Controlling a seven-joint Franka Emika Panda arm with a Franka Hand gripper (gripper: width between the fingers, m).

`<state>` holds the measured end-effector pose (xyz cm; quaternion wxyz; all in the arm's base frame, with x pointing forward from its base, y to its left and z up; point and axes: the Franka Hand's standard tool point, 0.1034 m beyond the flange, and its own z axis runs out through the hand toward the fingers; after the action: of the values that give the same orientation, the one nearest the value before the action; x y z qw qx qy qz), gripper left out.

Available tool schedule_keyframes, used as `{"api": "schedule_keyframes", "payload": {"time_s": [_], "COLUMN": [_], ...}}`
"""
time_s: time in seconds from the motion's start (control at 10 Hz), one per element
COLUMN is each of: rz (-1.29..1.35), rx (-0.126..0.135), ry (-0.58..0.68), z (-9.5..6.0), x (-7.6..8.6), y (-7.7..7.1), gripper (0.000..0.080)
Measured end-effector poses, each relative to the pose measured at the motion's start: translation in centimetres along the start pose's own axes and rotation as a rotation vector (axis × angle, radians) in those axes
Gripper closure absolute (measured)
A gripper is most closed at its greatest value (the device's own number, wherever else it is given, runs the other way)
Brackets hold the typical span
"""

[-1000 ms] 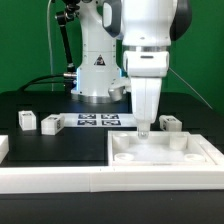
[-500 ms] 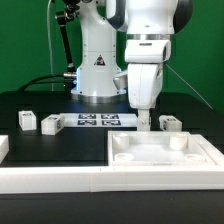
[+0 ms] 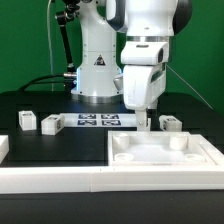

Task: Assemble square table

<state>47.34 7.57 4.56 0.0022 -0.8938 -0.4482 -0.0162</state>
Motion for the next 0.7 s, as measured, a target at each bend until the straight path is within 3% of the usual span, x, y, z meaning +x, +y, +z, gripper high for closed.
{"api": "schedule_keyframes", "payload": {"time_s": [0.2,0.7], "rz": [0.192,0.517], "rx": [0.004,0.024], "ry": [0.002,0.015], "z": [0.03,0.27], "x": [1.18,1.6], "y": [-1.12,-1.71], "gripper": [0.015,0.015]}}
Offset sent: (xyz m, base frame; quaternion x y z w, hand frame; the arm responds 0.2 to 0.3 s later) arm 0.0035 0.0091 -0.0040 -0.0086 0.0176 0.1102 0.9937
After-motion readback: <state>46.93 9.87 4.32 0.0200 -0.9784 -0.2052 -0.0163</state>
